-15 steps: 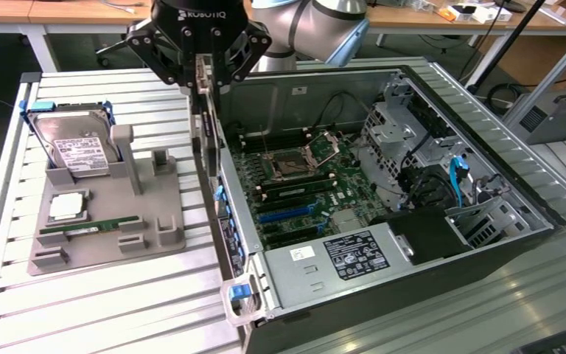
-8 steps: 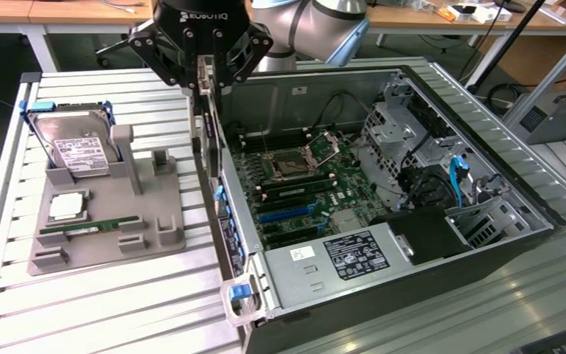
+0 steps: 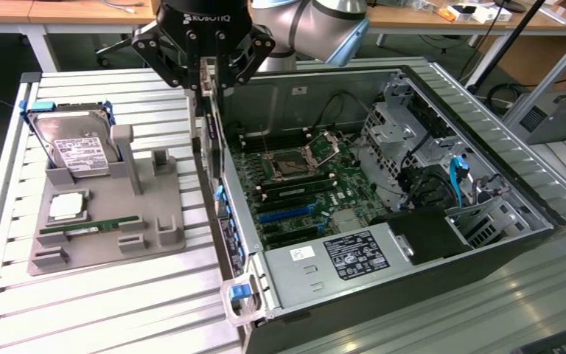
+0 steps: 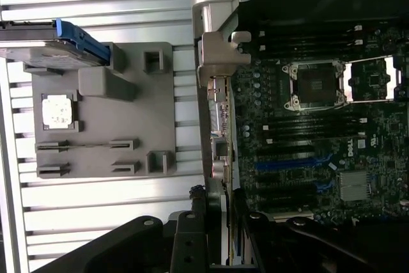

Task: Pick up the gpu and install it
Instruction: 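Pick up the gpu and move the gpu toward the slot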

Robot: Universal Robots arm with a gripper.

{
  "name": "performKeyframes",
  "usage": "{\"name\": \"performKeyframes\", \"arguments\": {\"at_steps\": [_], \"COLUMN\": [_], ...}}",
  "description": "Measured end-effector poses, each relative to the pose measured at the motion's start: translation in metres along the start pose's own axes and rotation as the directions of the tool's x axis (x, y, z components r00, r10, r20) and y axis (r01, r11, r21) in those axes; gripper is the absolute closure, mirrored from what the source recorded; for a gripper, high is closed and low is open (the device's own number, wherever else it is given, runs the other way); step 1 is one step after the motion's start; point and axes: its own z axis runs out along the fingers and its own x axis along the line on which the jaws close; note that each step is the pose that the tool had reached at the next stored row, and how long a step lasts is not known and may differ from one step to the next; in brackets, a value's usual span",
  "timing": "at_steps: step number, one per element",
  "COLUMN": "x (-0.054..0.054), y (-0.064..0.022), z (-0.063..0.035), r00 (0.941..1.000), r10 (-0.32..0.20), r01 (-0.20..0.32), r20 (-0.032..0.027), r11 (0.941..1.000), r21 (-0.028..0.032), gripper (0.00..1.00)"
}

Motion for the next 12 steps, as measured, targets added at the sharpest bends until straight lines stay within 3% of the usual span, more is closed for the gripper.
{"name": "performKeyframes", "arguments": {"at_steps": [12], "x": [-0.016], "y": [0.0011], "z": [0.001], "r00": [1.0], "r10": [0.0], "r01": [0.0], "r20": [0.0004], "r11": [1.0], "r21": [0.0047], "gripper": [0.73]}}
